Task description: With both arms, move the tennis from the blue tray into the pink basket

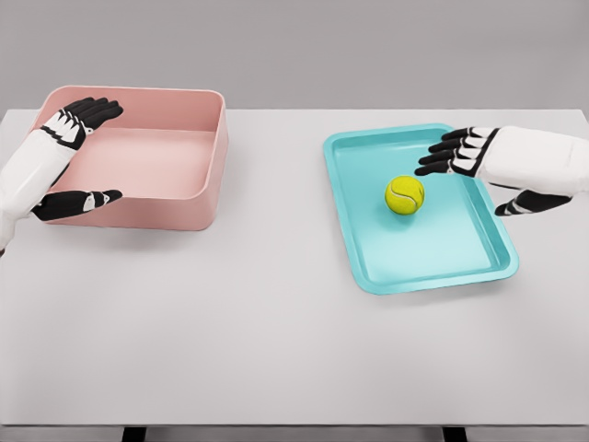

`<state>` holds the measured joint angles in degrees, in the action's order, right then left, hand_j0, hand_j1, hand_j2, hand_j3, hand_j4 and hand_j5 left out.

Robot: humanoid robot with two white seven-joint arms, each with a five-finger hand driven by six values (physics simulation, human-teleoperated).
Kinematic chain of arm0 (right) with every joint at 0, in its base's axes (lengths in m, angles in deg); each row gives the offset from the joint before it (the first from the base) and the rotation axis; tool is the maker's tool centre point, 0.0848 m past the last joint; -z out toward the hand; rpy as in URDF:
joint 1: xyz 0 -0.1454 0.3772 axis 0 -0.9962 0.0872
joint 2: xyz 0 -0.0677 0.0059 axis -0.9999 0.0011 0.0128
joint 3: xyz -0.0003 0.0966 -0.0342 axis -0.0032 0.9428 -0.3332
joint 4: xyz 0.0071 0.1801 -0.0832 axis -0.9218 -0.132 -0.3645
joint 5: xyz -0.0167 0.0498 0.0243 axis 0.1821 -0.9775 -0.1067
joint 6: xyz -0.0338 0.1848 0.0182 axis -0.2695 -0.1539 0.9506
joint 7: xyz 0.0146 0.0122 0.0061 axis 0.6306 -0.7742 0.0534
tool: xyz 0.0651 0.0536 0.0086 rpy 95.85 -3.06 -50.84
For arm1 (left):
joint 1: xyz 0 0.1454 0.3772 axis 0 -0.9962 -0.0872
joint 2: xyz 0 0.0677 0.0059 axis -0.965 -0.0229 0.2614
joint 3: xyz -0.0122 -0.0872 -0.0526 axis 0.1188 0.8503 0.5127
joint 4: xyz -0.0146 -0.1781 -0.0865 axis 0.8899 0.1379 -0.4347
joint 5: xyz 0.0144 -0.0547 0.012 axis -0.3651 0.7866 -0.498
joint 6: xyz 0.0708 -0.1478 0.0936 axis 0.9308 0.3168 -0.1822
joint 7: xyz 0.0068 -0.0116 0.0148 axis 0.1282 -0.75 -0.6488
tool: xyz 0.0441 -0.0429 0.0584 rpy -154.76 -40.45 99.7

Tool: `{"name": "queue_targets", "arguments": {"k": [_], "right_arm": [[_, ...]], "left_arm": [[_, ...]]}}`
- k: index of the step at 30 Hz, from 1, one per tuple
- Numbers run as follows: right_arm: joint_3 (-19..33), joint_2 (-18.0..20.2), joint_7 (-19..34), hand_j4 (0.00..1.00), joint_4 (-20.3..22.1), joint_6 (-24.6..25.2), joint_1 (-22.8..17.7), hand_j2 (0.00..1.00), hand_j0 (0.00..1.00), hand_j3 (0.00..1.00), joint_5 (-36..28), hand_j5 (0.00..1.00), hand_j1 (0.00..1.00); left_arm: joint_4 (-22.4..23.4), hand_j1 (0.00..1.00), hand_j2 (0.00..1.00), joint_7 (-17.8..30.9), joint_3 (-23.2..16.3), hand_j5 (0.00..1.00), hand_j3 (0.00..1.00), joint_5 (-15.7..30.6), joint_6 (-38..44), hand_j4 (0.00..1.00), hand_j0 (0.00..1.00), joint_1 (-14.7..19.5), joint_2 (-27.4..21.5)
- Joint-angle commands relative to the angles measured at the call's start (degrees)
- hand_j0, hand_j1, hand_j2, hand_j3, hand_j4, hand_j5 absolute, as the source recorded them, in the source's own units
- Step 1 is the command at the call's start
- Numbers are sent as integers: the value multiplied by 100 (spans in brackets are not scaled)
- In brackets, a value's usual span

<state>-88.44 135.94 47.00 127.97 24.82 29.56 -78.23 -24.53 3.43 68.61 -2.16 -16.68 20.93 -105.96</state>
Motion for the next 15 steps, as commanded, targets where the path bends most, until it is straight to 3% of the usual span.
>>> {"name": "queue_targets", "arguments": {"k": [1, 5, 7, 9, 11, 14, 15], "right_arm": [[-10, -12, -3, 100, 3, 17, 0, 100, 100, 100, -10, 100, 100], [-115, -12, -3, 100, 3, 17, -9, 100, 100, 100, -62, 100, 100], [-230, -64, -3, 99, -6, 1221, 9, 99, 99, 99, -177, 99, 99], [-300, -495, -3, 99, -198, 2294, 237, 99, 99, 99, -660, 99, 99], [-370, -793, -3, 99, -629, 2752, 439, 99, 99, 99, -722, 99, 99], [-1082, -1391, -3, 99, -1728, 2831, 1019, 99, 99, 99, -713, 99, 99], [-1302, -1558, -3, 99, -1965, 2814, 1125, 99, 99, 99, -696, 99, 99]], "left_arm": [[-1, 100, 100, -3, 0, 100, 100, 26, -4, 100, 100, 0, -12], [-1, 100, 100, -3, 8, 100, 100, 35, -4, 100, 100, 0, -3], [-1, 100, 100, -3, 8, 100, 100, 123, -4, 100, 100, 9, -12], [-10, 100, 100, -12, 8, 100, 100, 245, -4, 100, 100, -35, -108], [-19, 100, 100, -12, -9, 100, 100, 588, -4, 100, 100, -211, -380], [-63, 100, 100, -3, -97, 100, 100, 1054, -4, 100, 100, -281, -662], [-63, 100, 100, -3, -229, 100, 100, 1396, -4, 100, 100, -369, -820]]}}
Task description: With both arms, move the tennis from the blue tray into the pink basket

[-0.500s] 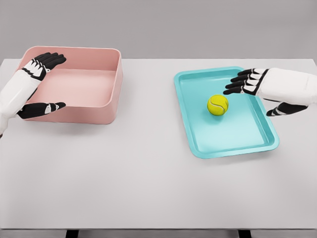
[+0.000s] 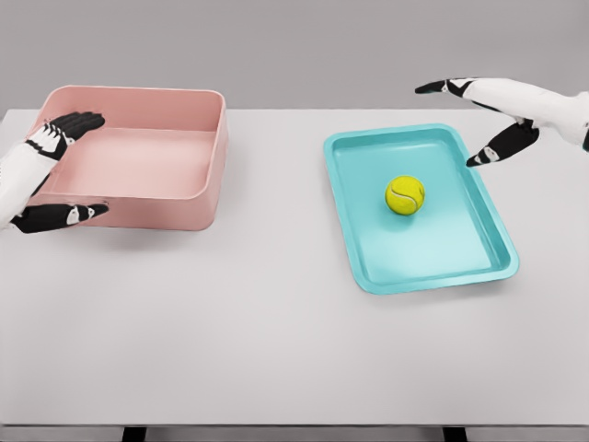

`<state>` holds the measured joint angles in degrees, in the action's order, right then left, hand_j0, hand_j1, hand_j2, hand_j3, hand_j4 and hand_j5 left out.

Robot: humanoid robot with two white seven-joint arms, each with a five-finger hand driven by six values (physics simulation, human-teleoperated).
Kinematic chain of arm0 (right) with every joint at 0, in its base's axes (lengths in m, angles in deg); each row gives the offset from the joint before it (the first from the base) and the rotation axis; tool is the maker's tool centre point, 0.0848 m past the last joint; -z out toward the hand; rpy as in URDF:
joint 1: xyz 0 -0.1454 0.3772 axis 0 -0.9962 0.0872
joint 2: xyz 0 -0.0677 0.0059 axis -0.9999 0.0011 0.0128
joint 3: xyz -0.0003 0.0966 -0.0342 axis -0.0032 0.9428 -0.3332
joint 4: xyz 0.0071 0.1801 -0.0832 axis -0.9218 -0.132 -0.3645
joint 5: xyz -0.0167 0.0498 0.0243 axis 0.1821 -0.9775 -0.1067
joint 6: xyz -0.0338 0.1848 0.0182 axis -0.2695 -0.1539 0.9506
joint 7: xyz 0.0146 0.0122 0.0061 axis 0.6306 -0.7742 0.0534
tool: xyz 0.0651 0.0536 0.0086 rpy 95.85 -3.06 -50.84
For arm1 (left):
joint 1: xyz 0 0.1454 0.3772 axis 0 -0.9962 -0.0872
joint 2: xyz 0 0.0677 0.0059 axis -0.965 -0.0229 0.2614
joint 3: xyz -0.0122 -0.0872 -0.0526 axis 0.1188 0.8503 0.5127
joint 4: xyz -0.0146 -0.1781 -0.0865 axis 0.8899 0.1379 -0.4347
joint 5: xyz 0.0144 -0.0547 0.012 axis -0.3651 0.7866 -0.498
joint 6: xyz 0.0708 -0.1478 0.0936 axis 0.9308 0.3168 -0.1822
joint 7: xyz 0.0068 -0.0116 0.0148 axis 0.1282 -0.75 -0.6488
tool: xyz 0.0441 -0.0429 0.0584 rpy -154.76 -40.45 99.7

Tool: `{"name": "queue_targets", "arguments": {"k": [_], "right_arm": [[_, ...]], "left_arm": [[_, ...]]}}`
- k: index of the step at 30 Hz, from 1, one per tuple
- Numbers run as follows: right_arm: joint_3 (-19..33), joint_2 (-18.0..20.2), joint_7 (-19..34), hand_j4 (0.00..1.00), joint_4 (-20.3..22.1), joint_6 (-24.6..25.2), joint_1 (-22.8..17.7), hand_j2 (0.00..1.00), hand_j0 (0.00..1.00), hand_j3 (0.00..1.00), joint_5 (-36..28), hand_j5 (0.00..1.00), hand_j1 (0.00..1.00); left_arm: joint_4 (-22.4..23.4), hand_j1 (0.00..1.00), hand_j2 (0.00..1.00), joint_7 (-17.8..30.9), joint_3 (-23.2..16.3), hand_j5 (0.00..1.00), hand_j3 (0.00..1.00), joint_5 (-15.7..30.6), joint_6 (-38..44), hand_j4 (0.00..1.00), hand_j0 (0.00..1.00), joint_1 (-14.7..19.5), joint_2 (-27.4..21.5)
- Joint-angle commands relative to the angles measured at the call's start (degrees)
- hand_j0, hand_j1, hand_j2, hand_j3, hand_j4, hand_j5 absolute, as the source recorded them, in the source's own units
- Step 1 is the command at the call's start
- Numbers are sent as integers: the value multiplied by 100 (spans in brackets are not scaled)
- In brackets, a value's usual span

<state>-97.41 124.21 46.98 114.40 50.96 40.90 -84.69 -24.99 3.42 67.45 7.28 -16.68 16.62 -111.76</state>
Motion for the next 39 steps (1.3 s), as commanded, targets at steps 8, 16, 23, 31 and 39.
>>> {"name": "queue_targets", "arguments": {"k": [8, 16, 23, 31, 39], "right_arm": [[-897, -386, -1, 99, -591, 121, 9, 99, 99, 99, 29, 99, 99], [-1046, -394, -1, 99, -670, 121, 26, 99, 99, 99, 38, 99, 99], [-1134, -614, -1, 99, -1074, 7, 88, 99, 99, 99, 178, 99, 99], [-1187, -711, -1, 99, -1224, 7, 141, 99, 99, 99, 240, 99, 99], [-1257, -843, -1, 99, -1479, -37, 185, 99, 99, 99, 319, 99, 99]], "left_arm": [[-87, 100, 100, -11, -1019, 100, 100, 2448, -4, 100, 100, -527, -1198], [-131, 100, 100, -55, -1476, 100, 100, 2800, -4, 100, 100, -1028, -1470], [-78, 100, 100, -55, -1493, 100, 100, 2791, -4, 100, 100, -1231, -1400], [-7, 100, 100, -55, -1608, 100, 100, 2765, -4, 100, 100, -1222, -1286], [54, 100, 100, -55, -1599, 100, 100, 2721, -4, 100, 100, -1231, -1198]]}}
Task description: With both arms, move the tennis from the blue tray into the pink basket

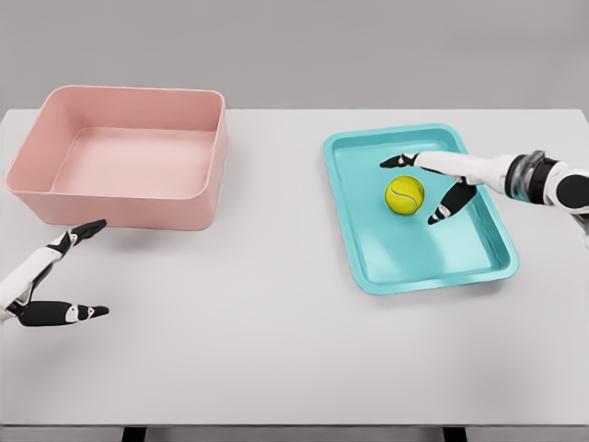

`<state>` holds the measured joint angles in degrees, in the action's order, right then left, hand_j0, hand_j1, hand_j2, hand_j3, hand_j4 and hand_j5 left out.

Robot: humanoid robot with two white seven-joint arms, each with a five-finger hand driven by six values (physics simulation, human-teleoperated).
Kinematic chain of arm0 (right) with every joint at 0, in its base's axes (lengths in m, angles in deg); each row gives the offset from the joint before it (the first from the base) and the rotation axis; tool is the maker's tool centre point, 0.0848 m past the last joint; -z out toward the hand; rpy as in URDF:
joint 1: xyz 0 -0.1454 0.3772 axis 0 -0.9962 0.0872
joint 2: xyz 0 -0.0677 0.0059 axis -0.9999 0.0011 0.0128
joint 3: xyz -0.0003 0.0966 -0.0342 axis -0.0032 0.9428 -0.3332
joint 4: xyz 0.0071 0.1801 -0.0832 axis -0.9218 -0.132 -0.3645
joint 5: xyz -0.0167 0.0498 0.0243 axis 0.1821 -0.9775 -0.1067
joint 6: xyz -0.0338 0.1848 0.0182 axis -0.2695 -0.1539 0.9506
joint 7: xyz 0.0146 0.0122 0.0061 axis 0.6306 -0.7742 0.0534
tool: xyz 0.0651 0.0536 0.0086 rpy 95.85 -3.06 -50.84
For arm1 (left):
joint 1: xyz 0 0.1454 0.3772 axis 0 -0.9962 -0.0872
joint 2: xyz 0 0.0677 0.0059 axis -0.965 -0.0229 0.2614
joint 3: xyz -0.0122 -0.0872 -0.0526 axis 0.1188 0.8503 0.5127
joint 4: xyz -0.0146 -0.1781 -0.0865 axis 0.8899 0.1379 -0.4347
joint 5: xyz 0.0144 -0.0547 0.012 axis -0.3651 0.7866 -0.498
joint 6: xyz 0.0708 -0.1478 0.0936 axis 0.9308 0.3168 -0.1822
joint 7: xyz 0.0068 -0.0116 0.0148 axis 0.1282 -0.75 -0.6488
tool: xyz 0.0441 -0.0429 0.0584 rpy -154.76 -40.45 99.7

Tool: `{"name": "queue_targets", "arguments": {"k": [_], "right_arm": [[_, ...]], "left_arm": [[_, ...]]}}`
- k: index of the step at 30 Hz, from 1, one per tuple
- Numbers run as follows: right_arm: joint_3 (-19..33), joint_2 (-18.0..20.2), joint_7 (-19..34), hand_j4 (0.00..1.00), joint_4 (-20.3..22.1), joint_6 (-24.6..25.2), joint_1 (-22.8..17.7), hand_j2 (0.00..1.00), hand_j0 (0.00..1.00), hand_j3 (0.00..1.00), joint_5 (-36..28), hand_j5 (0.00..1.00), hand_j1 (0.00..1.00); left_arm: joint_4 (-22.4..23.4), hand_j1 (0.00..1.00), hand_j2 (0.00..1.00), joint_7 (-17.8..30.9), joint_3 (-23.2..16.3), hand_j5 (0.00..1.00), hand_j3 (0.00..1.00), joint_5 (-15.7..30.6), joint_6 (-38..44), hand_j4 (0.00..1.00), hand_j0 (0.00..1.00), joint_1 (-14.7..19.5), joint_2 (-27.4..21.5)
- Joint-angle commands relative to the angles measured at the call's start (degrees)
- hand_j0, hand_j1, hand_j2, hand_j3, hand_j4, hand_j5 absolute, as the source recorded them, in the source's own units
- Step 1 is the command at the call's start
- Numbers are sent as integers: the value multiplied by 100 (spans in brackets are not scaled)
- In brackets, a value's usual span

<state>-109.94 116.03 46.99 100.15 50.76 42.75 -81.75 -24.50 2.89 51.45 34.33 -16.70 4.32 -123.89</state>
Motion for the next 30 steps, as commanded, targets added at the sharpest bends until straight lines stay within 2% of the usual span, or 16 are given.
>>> {"name": "queue_targets", "arguments": {"k": [1, 5, 10, 13, 21, 23, 30], "right_arm": [[-4, -33, -2, 98, -80, -26, 9, 98, 98, 98, 34, 98, 98], [-39, -41, -2, 97, -106, -26, 17, 97, 97, 97, 34, 97, 97], [-48, -121, -2, 94, -335, -132, 61, 94, 94, 94, 34, 94, 94], [-66, -121, -2, 90, -335, -149, 53, 90, 90, 90, 43, 90, 90], [-118, -191, -2, 89, -352, -158, 61, 89, 89, 89, 43, 89, 89], [-118, -191, -2, 84, -352, -158, 61, 84, 84, 84, 43, 84, 84], [-118, -217, -2, 53, -352, -237, 70, 53, 53, 53, 34, 53, 53]], "left_arm": [[14, 100, 100, -2, 2, 100, 100, 16, -2, 100, 100, 0, 15], [32, 100, 100, -2, 2, 100, 100, 16, -2, 100, 100, 0, 15], [32, 100, 100, -2, 2, 100, 100, 7, -2, 100, 100, 0, 15], [32, 100, 100, -2, 2, 100, 100, 7, -2, 100, 100, 0, 41], [32, 100, 100, -2, 10, 100, 100, 7, -2, 100, 100, 0, 41], [32, 100, 100, -2, 10, 100, 100, 7, -2, 100, 100, 0, 41], [32, 100, 100, -2, 10, 100, 100, -2, -2, 100, 100, 0, 41]]}}
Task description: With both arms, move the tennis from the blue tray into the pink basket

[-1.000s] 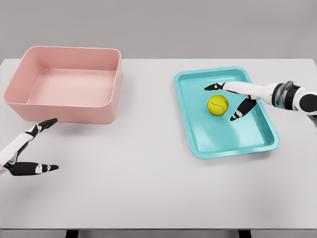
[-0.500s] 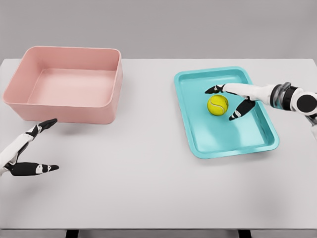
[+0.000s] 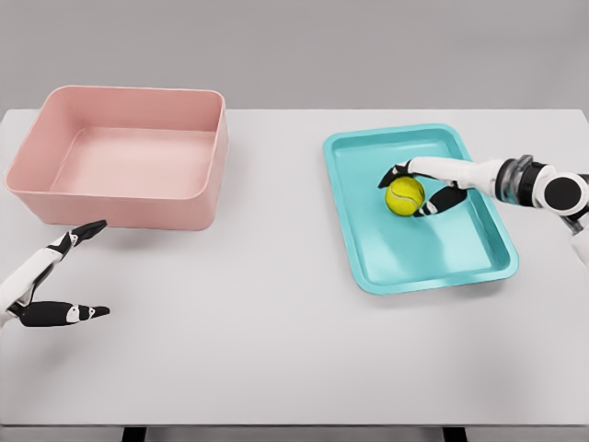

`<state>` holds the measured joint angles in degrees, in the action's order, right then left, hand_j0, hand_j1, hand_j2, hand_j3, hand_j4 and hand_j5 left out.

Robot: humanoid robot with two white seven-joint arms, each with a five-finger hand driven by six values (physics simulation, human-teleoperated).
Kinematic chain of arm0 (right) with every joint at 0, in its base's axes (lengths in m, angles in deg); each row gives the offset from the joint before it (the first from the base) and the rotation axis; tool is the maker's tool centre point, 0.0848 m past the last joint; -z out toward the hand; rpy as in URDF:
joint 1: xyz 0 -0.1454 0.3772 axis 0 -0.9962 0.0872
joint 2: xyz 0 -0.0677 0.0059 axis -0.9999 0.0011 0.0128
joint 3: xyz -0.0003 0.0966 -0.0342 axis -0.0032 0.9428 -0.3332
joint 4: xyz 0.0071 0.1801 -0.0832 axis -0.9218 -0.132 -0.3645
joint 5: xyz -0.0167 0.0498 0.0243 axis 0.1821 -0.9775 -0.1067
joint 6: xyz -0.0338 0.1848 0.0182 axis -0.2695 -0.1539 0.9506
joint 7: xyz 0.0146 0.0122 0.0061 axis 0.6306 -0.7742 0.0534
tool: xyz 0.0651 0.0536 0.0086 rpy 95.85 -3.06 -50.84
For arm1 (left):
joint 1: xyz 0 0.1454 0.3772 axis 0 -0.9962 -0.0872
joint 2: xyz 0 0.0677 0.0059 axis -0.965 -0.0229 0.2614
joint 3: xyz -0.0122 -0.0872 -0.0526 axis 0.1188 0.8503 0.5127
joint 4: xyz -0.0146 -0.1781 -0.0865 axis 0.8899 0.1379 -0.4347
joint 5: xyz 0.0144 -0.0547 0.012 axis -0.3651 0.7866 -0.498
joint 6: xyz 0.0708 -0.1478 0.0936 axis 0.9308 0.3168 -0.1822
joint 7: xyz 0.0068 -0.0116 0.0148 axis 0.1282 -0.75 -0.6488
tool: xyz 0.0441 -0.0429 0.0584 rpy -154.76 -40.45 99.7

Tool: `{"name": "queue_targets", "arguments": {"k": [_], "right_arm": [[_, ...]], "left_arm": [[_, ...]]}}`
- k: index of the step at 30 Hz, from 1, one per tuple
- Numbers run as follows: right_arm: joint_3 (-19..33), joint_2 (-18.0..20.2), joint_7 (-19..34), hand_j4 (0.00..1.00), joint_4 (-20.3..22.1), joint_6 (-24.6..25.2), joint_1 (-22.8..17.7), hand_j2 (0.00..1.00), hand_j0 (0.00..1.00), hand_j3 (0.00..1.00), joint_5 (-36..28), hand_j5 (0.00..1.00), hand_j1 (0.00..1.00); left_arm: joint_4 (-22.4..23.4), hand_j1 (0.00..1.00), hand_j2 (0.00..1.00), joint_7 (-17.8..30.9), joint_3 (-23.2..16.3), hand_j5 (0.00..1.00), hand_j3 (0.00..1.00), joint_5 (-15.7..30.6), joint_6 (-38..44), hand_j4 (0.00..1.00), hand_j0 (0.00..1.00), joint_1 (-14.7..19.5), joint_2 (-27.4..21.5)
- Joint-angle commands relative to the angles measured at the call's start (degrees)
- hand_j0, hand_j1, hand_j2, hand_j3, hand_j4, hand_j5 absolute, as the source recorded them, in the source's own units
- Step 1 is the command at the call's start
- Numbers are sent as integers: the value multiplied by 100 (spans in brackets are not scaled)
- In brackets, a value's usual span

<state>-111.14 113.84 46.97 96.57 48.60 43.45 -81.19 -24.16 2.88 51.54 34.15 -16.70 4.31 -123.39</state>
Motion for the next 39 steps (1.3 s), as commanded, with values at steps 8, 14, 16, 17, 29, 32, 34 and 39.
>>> {"name": "queue_targets", "arguments": {"k": [8, 14, 16, 17, 29, 32, 34, 39], "right_arm": [[10, -61, 1, 39, 15, -249, 26, 39, 39, 39, -75, 39, 39], [273, -26, 1, 39, 190, -1066, 26, 39, 39, 39, -136, 39, 39], [432, 27, 1, 37, 515, -1119, 26, 37, 37, 37, -136, 37, 37], [467, 36, 1, 33, 682, -1128, 26, 33, 33, 33, -136, 33, 33], [-244, -834, 1, 34, 2010, -1049, -44, 34, 34, 34, -57, 34, 34], [-816, -1282, 1, 34, 1957, -1014, -35, 34, 34, 34, 101, 34, 34], [-1018, -1405, 1, 34, 1957, -961, -44, 34, 34, 34, 277, 34, 34], [-1203, -1695, 1, 37, 1465, -961, -35, 37, 37, 37, 628, 37, 37]], "left_arm": [[-2, 100, 100, -1, 2, 100, 100, 16, -2, 100, 100, -9, -9], [-2, 100, 100, -1, 2, 100, 100, 16, -2, 100, 100, -9, -9], [-2, 100, 100, -1, 2, 100, 100, 16, -2, 100, 100, -9, -9], [-2, 100, 100, -1, 2, 100, 100, 16, -2, 100, 100, -9, -9], [-2, 100, 100, -1, 2, 100, 100, 16, -2, 100, 100, -9, -9], [-2, 100, 100, -1, 2, 100, 100, 16, -2, 100, 100, -9, -9], [-2, 100, 100, -1, 2, 100, 100, 16, -2, 100, 100, -9, -9], [-2, 100, 100, -1, 2, 100, 100, 16, -2, 100, 100, -9, -9]]}}
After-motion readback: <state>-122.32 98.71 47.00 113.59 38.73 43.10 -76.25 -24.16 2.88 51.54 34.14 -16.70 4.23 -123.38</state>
